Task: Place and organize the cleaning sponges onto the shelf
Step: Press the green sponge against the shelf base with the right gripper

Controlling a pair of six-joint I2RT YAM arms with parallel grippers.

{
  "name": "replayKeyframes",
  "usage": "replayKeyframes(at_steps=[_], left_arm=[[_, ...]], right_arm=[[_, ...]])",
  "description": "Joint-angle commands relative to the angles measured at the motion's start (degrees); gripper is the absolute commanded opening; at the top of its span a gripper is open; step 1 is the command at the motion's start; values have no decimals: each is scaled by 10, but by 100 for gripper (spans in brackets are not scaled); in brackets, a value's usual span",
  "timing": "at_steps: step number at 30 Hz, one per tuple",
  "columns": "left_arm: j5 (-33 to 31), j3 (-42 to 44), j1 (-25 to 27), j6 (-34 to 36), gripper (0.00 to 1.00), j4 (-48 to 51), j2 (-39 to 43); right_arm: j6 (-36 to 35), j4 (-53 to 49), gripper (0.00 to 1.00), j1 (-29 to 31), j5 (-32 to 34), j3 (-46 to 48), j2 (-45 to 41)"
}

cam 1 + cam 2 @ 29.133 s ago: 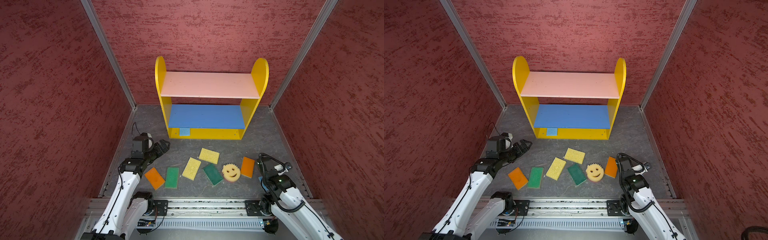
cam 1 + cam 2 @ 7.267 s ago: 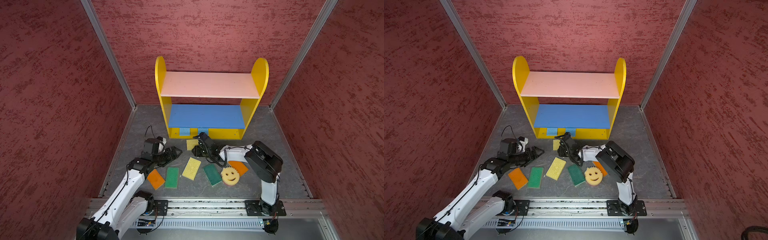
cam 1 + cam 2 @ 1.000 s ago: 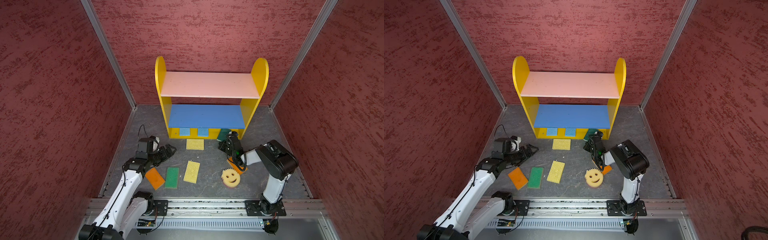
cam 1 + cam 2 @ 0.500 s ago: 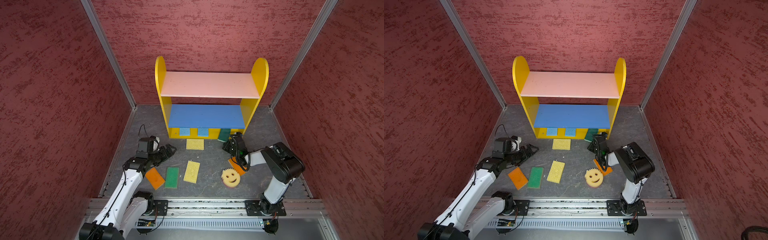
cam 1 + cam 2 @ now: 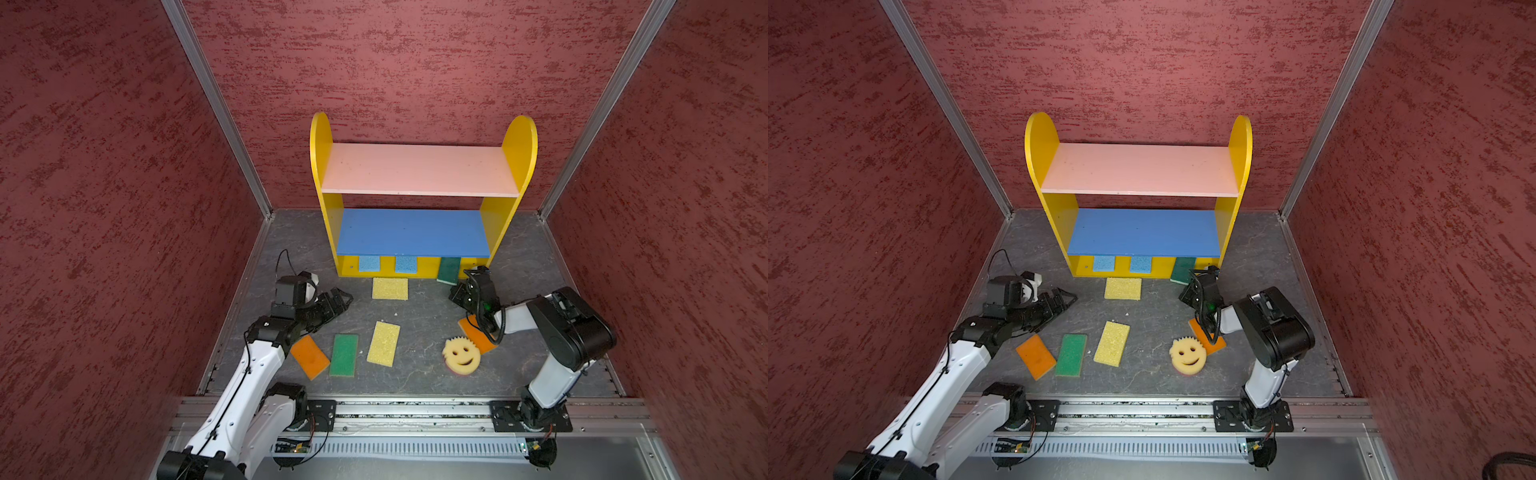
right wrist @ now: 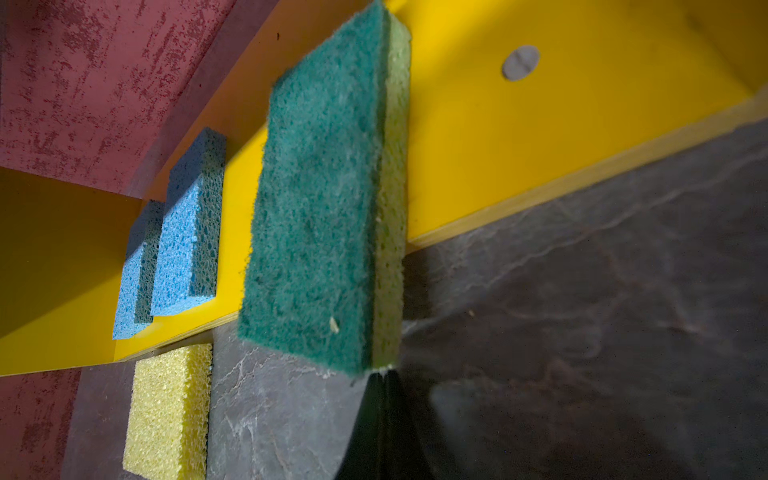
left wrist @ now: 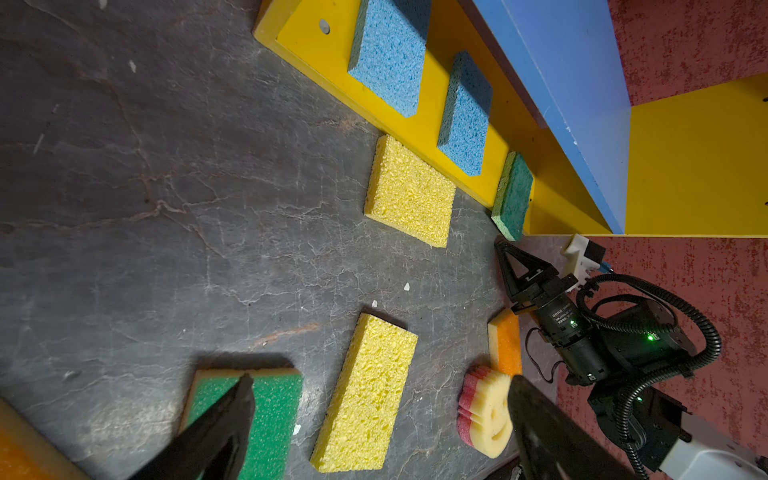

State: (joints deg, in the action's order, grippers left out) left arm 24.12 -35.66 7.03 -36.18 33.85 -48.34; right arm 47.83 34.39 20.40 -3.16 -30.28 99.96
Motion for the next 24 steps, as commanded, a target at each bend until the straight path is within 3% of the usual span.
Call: replayKeyframes(at_steps=[1, 24], left_arm=[[1, 5, -3, 4, 95, 0, 4], [4, 2, -3, 5, 95, -11, -18]], right_arm=[[15, 15, 0, -9, -26, -14, 1], [33, 31, 0, -51, -61, -65, 44]])
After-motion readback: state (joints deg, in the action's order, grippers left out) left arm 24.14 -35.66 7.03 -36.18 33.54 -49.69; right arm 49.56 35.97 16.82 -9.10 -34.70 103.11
